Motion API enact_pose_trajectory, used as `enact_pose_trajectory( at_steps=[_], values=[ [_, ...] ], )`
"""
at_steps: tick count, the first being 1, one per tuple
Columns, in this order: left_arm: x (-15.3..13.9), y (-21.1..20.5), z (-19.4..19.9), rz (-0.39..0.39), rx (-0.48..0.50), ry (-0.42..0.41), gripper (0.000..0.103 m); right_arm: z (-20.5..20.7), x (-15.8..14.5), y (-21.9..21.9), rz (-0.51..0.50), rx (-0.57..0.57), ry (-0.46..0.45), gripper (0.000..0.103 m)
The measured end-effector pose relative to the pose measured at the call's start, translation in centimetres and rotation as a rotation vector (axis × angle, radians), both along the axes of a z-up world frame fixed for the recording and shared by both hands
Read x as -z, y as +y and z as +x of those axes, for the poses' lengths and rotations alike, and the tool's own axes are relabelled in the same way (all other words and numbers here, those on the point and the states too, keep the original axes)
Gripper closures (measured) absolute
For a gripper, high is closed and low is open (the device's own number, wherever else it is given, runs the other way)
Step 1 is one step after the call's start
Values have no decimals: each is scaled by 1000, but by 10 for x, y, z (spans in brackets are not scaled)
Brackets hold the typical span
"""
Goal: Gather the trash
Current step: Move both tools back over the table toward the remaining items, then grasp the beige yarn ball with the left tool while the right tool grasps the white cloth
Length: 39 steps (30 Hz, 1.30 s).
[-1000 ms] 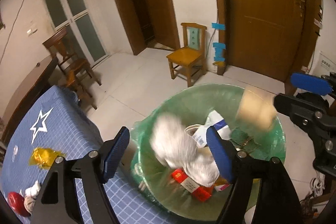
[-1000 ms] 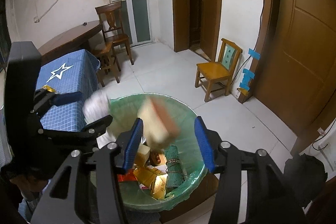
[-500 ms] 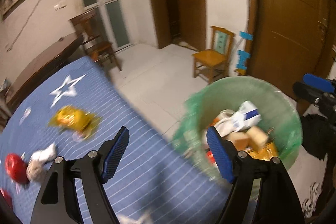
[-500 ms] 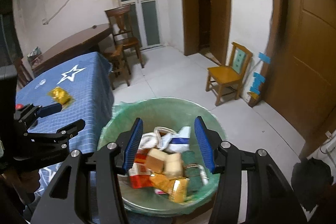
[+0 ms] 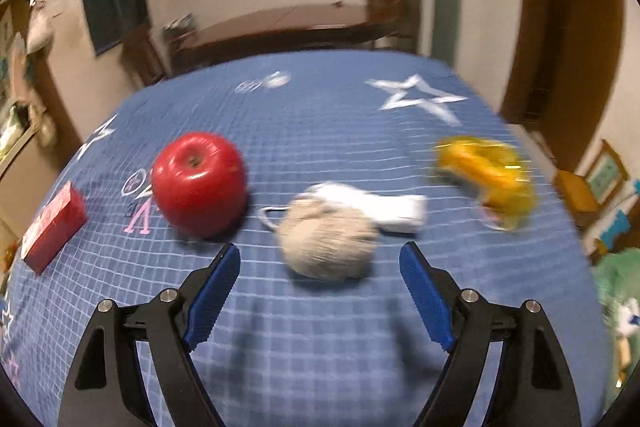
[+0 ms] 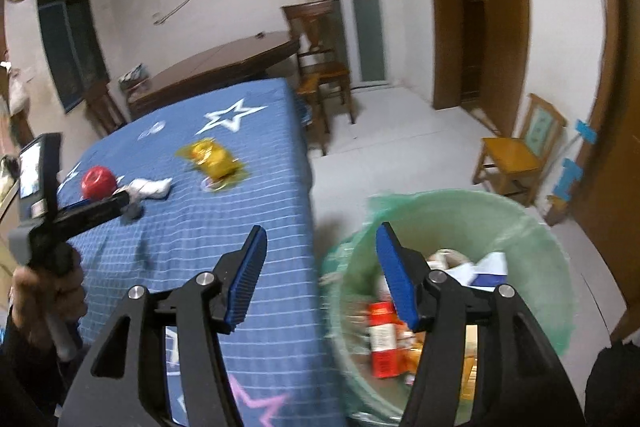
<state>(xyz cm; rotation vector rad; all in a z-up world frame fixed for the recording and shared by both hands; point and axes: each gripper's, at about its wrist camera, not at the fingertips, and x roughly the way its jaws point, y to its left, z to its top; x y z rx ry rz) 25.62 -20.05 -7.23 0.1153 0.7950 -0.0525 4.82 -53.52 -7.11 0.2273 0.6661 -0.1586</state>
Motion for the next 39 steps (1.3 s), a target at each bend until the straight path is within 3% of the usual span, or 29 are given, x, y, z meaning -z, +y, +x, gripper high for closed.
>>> enact_pose_trajectory(
  at_steps=[6, 7, 8, 11, 16, 22, 26, 30, 39],
  values=[
    [25, 4, 36, -49, -1, 89, 23, 13, 7, 22, -3, -48, 27, 48],
    [27, 3, 39, -55, 0, 92, 29, 13, 8, 24, 0, -53, 31, 48],
    [30, 3, 40, -57, -1, 96, 44, 16, 9, 27, 0, -61, 38, 48],
    [23, 14, 33, -96, 7, 95, 53, 23, 12, 37, -9, -93, 46, 48],
    [0, 44, -12, -131, 5, 33, 54, 46, 8, 67, -48, -221, 22, 48],
    [-19, 105, -58, -133, -44, 12, 54, 109, 11, 130, -130, -520, 23, 48],
    [-26, 142, -75, -144, -81, 6, 54, 164, 23, 170, -226, -702, 81, 49],
    [-32, 157, -87, -142, -78, -12, 54, 202, 37, 192, -324, -782, 148, 49],
    [-26, 160, -82, -148, -50, 4, 54, 240, 53, 197, -322, -902, 242, 53]
  ],
)
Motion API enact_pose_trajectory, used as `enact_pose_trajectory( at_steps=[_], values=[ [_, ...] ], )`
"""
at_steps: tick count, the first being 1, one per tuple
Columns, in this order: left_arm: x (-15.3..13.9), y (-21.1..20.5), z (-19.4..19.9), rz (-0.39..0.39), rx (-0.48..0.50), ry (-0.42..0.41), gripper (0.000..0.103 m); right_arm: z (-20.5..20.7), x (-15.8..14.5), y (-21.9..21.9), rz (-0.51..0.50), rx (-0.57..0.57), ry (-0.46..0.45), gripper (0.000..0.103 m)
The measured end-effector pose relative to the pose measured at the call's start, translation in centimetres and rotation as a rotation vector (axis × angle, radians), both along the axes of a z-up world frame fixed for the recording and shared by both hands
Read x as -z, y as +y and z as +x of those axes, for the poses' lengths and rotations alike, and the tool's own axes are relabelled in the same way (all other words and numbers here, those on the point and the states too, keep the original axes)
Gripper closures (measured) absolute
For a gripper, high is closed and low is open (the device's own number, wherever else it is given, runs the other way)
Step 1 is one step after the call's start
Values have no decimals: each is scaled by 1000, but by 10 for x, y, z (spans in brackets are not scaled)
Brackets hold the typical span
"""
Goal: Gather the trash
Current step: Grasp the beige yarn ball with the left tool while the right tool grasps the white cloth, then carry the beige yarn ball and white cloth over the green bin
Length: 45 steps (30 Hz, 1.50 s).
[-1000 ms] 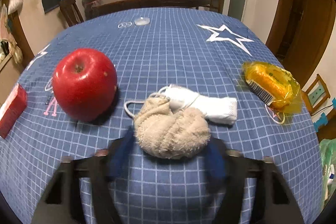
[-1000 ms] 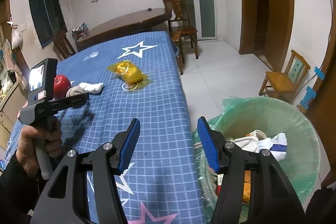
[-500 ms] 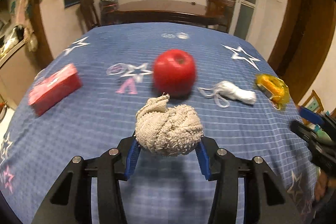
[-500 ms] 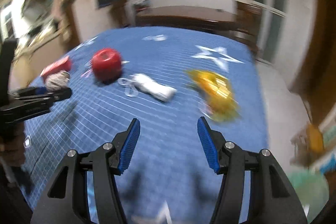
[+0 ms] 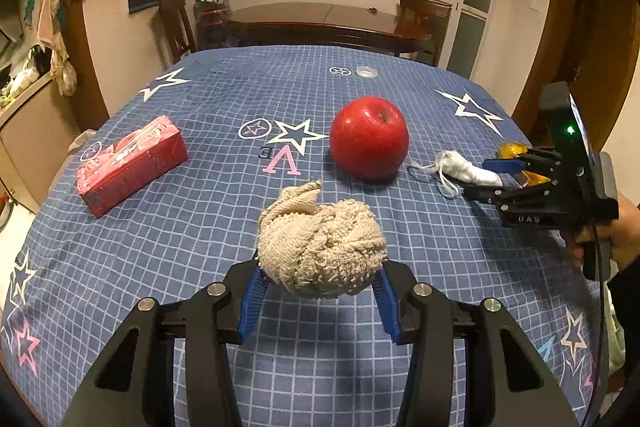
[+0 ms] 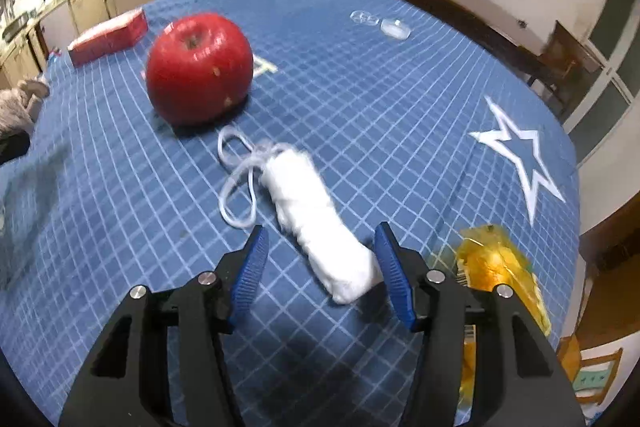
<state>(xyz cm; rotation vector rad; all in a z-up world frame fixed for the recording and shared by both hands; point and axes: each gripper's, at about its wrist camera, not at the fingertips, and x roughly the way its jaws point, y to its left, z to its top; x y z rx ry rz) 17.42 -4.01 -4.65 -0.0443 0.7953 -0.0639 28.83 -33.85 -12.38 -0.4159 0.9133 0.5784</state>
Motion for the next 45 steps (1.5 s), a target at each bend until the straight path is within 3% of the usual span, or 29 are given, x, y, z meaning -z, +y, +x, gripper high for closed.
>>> enact_pose_trajectory(
  at_steps=[4, 10, 16, 21, 27, 34, 41, 45],
  values=[
    [5, -8, 4, 8, 18, 3, 54, -1, 0, -6, 64, 20, 46, 79],
    [-1, -31, -2, 26, 72, -25, 54, -37, -1, -15, 147, 165, 20, 80],
    [-14, -74, -12, 67, 171, -78, 54, -140, -17, -56, 379, 421, 2, 80],
    [-21, -124, -28, 75, 288, -111, 54, -212, -30, -90, 480, 604, -39, 80],
    [-29, -195, -51, 88, 453, -147, 54, -274, -60, -135, 462, 783, -165, 80],
    [-43, -286, -76, 89, 656, -180, 54, -320, -91, -191, 384, 985, -274, 80],
    [-53, -367, -97, 140, 842, -192, 54, -346, -103, -246, 245, 1136, -274, 80],
    [-46, -408, -110, 187, 951, -157, 54, -357, -95, -274, 198, 1207, -248, 80]
  ],
)
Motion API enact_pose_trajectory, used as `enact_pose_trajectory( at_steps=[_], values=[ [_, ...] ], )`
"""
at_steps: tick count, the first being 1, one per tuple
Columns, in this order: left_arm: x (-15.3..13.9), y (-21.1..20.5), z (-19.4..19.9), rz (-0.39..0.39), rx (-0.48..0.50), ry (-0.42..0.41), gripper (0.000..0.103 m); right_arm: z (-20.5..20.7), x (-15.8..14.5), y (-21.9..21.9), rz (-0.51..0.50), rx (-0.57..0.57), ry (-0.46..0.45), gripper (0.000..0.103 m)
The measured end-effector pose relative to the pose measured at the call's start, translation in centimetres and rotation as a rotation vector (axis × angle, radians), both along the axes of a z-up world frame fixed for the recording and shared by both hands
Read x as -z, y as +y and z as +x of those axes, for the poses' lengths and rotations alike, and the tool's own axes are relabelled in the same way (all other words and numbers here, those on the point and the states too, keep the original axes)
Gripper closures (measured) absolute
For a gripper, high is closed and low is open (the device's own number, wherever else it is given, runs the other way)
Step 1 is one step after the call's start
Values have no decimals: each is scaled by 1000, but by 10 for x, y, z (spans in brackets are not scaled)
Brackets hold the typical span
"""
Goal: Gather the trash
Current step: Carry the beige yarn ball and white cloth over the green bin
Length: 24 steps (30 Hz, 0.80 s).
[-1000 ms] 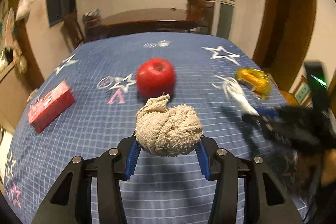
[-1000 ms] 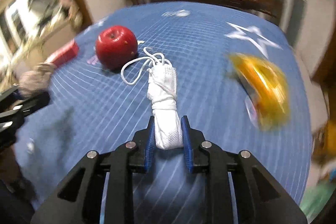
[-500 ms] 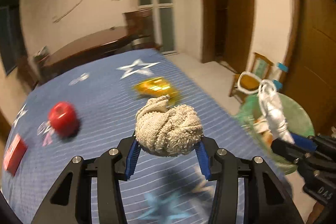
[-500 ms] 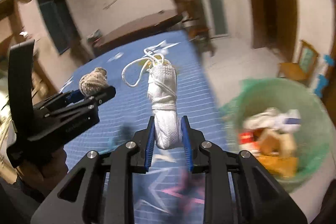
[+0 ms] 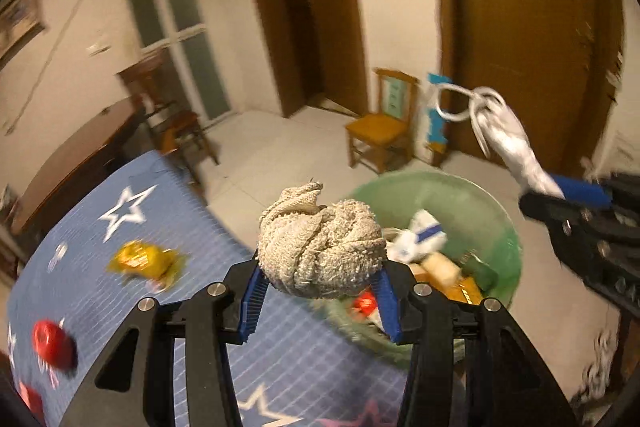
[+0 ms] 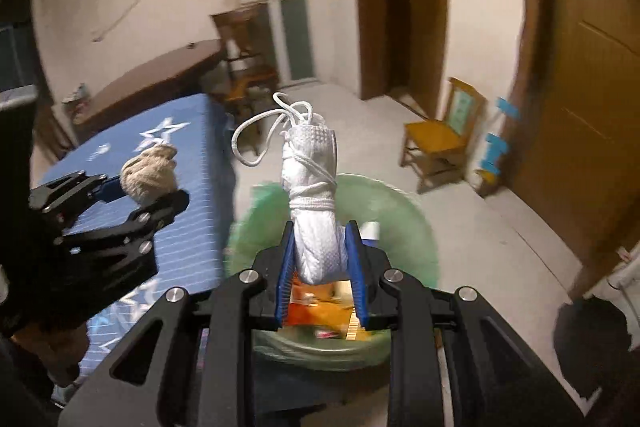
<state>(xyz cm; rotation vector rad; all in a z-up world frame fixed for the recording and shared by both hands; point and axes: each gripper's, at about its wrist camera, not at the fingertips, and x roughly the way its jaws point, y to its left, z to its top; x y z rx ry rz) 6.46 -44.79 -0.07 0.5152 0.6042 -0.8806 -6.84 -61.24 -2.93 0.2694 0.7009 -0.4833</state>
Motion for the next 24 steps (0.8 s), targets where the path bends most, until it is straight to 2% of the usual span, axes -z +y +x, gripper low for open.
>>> enact_pose_trajectory(
  at_steps=[8, 12, 18, 24],
  values=[
    [34, -59, -12, 138, 130, 18, 56, -17, 23, -32, 21, 73, 71, 80],
    [45, -65, -11, 145, 145, 75, 56, -20, 29, -38, 41, 91, 89, 80],
    [55, -71, -17, 154, 132, 113, 56, -15, 32, -40, 49, 101, 118, 80],
    [60, -72, -16, 195, 124, 104, 56, -13, 35, -43, 59, 108, 131, 80]
  ],
)
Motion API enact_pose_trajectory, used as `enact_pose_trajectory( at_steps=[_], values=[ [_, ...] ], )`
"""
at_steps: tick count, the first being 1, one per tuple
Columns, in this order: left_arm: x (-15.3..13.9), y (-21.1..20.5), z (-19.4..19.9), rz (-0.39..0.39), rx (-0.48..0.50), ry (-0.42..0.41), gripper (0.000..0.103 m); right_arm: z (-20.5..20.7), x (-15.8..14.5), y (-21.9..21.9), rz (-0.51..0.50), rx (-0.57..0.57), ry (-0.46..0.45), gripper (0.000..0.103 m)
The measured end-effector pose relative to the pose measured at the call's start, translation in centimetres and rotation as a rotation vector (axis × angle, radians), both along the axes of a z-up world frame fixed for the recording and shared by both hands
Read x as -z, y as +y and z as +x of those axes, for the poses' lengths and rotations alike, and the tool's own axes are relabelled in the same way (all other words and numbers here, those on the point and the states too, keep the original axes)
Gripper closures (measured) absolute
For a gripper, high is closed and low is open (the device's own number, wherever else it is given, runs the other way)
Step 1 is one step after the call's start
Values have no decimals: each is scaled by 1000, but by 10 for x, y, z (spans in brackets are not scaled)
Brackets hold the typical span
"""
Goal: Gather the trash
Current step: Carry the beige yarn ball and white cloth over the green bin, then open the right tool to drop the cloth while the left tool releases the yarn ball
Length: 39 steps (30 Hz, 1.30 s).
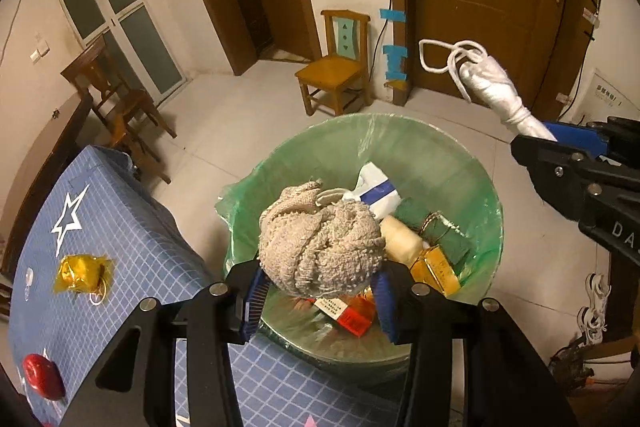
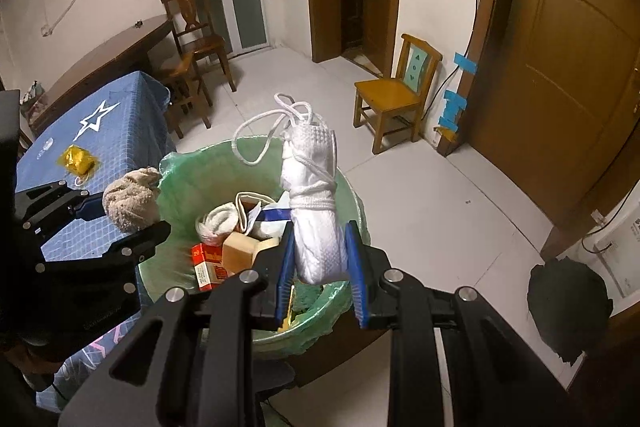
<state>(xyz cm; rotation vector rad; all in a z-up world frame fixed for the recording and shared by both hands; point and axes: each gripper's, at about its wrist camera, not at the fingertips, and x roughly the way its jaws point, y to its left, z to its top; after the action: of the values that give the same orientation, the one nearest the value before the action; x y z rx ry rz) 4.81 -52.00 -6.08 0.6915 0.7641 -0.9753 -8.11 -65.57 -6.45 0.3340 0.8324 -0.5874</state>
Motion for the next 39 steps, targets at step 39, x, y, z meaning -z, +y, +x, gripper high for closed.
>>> enact_pose_trajectory(
  at_steps=[39],
  values=[
    [-1, -2, 15, 7, -47, 17, 32, -3, 5, -6, -2, 29, -16, 56]
  ],
)
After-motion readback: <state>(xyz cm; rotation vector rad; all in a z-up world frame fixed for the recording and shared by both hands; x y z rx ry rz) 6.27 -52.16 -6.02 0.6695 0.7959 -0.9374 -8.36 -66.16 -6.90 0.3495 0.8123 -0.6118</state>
